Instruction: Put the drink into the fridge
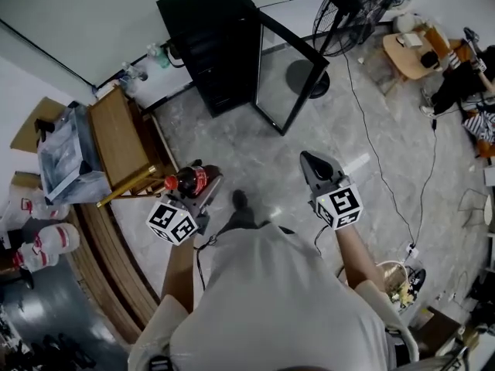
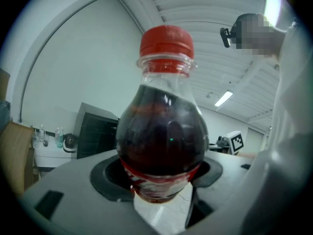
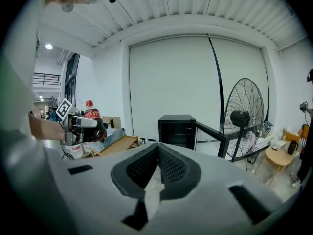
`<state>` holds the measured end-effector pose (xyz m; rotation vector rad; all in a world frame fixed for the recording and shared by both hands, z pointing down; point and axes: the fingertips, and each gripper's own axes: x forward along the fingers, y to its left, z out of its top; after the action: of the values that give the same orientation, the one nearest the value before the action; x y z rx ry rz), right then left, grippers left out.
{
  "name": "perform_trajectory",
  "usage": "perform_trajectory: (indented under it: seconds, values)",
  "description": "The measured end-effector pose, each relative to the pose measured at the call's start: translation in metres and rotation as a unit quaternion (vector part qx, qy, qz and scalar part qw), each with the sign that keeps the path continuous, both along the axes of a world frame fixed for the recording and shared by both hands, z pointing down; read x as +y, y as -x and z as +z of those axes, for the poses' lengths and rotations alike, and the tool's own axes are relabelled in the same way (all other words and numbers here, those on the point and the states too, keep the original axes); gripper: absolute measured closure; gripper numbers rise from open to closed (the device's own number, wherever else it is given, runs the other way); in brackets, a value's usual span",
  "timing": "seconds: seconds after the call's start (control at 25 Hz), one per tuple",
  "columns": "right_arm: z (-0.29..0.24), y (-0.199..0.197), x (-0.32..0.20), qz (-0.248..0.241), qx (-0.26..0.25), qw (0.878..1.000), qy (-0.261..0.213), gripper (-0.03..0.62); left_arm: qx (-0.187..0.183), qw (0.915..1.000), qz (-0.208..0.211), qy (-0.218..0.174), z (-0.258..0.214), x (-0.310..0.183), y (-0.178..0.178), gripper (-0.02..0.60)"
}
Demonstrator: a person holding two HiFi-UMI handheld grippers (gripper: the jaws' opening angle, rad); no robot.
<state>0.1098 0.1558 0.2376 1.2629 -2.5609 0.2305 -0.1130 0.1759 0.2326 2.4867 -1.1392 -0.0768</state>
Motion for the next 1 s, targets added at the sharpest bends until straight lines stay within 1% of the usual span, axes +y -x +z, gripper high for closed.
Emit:
perform_trajectory:
  seconds: [0.24,0.36,0.48,0.76,1.0]
  values:
    - [0.007,0.032,-0.048,0.017,0.008,1.0,0.01,0.596,-0.012,0.9992,0.034,0.016,0.002,-0.055,0.021,0.285]
    - [0.011,0.047,-0.066,0.023,0.013,1.0,0.012,0.597,-0.005,0.9987,0.05,0.007,0.01,-0.076,0.033,0.285]
    - [0.017,0.058,-0.079,0.027,0.015,0.999,0.018,0.595,-0.008,0.9979,0.064,0.002,0.015,-0.092,0.04,0.285]
    - [0.031,0.077,-0.107,0.028,0.016,0.999,0.038,0.596,-0.001,0.9976,0.068,0.017,0.027,-0.125,0.05,0.285]
    - [0.036,0.075,-0.138,0.014,0.019,0.999,0.043,0.595,0.0,0.9972,0.067,0.031,0.039,-0.147,0.038,0.285]
